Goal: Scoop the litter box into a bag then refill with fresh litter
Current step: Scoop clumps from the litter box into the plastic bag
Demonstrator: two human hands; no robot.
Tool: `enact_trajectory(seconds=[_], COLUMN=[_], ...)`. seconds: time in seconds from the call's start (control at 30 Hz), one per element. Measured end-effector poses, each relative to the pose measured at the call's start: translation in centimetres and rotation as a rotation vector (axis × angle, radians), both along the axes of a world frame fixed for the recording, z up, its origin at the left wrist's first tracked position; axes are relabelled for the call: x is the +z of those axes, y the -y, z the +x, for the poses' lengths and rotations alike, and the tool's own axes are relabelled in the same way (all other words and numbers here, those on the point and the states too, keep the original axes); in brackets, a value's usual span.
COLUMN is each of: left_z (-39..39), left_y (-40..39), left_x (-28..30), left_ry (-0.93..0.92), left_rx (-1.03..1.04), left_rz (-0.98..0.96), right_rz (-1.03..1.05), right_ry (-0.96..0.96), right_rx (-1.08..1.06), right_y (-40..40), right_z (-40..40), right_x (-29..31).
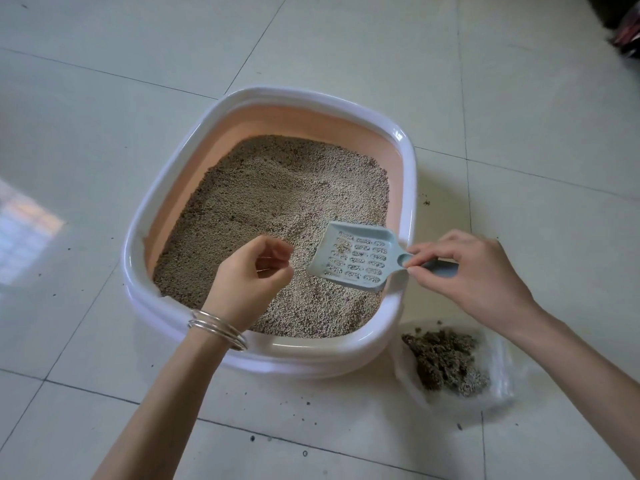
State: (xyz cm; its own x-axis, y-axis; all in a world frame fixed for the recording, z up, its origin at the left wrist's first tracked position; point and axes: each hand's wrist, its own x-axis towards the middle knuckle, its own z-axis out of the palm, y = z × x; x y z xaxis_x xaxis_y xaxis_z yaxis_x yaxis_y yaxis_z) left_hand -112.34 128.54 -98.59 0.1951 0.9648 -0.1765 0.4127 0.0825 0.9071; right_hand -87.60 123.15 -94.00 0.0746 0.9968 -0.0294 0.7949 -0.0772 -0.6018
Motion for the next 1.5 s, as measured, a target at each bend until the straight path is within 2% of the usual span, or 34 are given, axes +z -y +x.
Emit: enact_trajectory(seconds=[0.23, 0.47, 0.57, 0.77, 0.87, 1.0, 1.07, 1.27, 1.5], left_z=[1.6, 5.9, 8.8, 13.3, 14.5, 14.9, 14.8, 14.5, 14.3], left_y=[0.7, 2.4, 4.0, 7.0, 8.4, 9.0, 9.1, 8.7, 8.7], left_x=[0.6, 1.2, 0.9, 0.1, -1.4, -3.3, -3.6, -4.0, -3.9], left_ry=[0.029, 0.112, 0.147, 0.112, 0.067, -0.028, -0.052, -0.069, -0.045], left_rx=[-0.044, -0.156, -0.233, -0.413, -0.489, -0.519, -0.525, -0.534, -0.52], left_rz=[-0.005, 0.01, 0.016, 0.018, -0.02, -0.031, -0.036, -0.069, -0.076], right_rz=[0.061, 0.215, 0.249, 0.225, 0.31, 0.431, 0.469, 0.529, 0.501], right_ry=[-0.024, 0.04, 0.048, 0.217, 0.368, 0.632, 0.705, 0.751, 0.728], right_rx=[-0.019, -0.14, -0.196, -0.262, -0.181, 0.103, 0.17, 0.205, 0.195], right_y=[1.9, 8.4, 11.9, 17.0, 17.9, 18.6, 18.9, 18.3, 17.2], right_z=[0.8, 5.2, 7.6, 10.8, 11.1, 11.9, 12.4, 12.7, 13.2], right_x=[1.4, 2.0, 0.9, -4.1, -5.7, -7.2, -7.7, -7.3, -7.3])
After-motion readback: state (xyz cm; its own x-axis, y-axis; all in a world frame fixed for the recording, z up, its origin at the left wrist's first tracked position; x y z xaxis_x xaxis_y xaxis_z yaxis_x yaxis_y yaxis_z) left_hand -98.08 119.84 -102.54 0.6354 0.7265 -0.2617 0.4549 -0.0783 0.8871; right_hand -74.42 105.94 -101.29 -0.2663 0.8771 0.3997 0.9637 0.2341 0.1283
